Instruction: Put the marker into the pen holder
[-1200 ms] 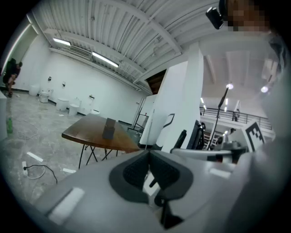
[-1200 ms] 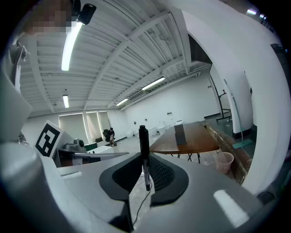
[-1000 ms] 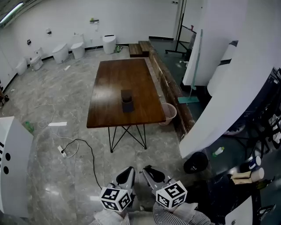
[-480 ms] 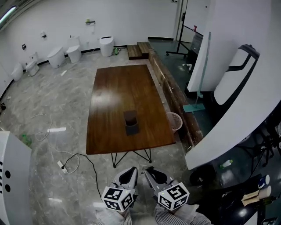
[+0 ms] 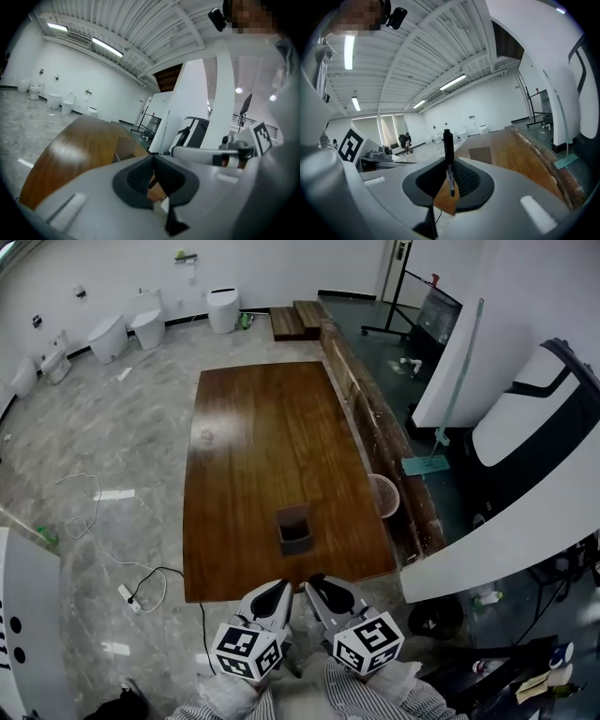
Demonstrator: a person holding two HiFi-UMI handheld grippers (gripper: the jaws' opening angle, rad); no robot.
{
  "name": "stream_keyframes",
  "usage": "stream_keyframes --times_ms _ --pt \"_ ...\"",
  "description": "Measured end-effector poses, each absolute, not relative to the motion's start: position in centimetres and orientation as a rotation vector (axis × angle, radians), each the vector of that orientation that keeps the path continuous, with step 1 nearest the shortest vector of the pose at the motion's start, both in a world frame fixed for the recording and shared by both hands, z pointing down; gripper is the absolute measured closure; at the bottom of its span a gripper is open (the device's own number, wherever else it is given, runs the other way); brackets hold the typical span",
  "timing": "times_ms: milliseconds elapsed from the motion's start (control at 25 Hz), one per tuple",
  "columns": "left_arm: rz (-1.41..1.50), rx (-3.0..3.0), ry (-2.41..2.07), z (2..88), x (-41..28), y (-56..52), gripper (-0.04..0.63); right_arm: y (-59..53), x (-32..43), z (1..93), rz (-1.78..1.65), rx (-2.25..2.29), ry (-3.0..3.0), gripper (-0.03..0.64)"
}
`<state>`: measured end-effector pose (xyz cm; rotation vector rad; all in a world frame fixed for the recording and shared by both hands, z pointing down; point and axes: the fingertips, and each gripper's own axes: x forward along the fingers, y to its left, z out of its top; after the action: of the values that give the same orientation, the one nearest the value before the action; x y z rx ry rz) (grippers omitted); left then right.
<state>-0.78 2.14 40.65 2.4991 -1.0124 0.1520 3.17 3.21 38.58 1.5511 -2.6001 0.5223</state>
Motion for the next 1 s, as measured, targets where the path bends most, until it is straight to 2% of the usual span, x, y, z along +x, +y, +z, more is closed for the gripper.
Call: stream_keyframes --times_ms 1000 --pt "0.107 2.374 -1.171 41.2 -0.8 -6.9 0.588 -7.4 5.1 38.7 0.496 1.416 -2.601 0.574"
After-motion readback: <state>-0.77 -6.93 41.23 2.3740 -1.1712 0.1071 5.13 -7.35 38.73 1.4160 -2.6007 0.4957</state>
